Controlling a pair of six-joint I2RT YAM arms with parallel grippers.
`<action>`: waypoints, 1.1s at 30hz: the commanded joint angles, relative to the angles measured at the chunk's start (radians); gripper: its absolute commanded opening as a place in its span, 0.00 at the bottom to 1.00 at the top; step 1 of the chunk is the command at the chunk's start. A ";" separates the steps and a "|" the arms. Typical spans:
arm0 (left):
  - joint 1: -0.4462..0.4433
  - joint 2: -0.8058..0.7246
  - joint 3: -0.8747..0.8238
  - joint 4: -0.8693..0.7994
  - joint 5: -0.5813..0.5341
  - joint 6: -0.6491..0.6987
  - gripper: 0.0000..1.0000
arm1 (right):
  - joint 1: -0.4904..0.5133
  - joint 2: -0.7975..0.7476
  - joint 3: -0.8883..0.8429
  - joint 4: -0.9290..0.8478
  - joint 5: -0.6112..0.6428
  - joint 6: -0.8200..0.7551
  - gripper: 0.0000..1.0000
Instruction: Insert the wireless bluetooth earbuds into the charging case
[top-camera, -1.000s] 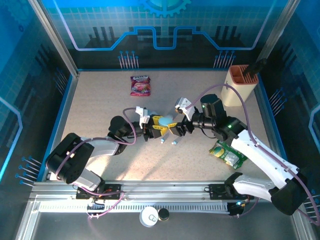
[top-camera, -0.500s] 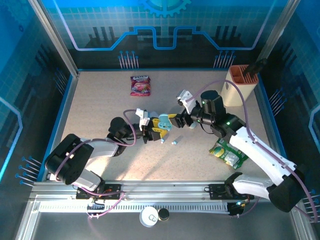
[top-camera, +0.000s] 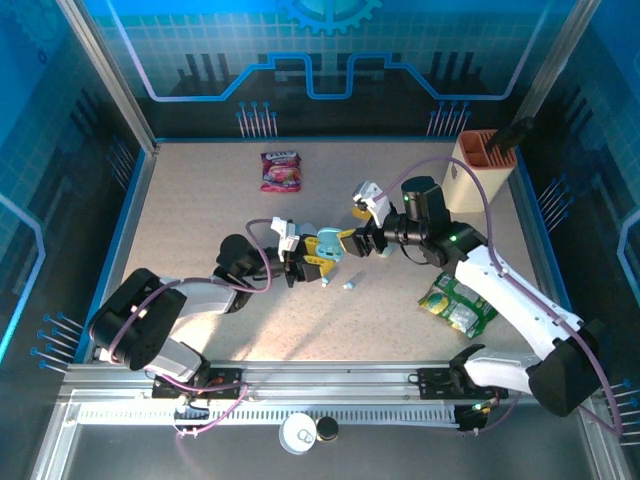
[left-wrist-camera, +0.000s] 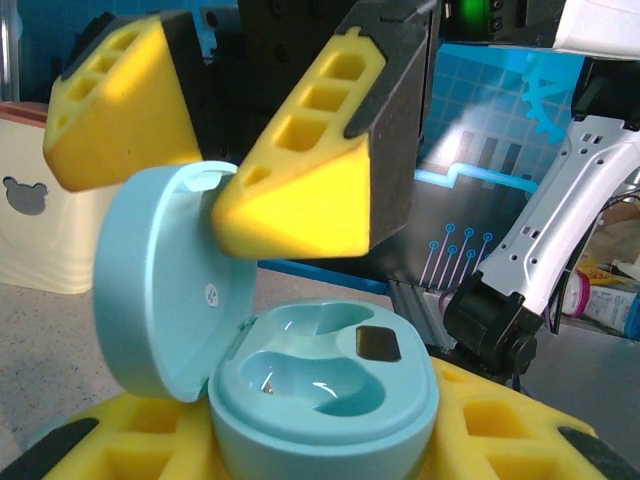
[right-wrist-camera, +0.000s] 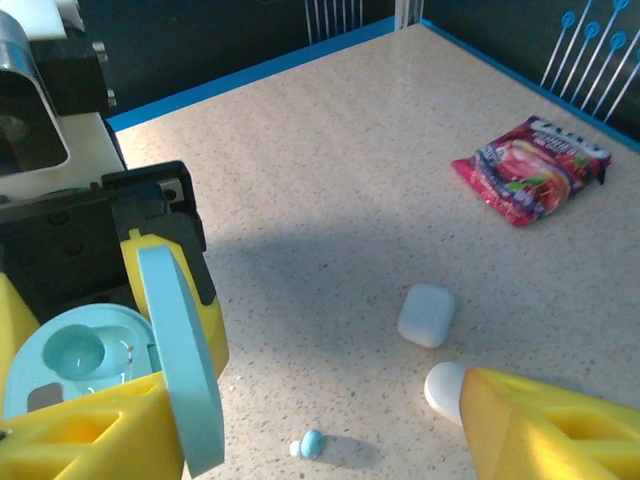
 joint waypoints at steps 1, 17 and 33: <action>-0.010 -0.022 0.022 0.056 0.030 0.020 0.29 | -0.011 -0.010 0.016 0.000 -0.115 0.004 0.74; -0.017 -0.062 0.002 0.055 0.025 0.017 0.29 | 0.019 0.057 0.040 0.012 -0.181 -0.022 0.56; 0.069 -0.064 -0.052 0.056 -0.143 0.103 0.28 | -0.092 -0.210 -0.167 0.012 0.020 0.359 0.74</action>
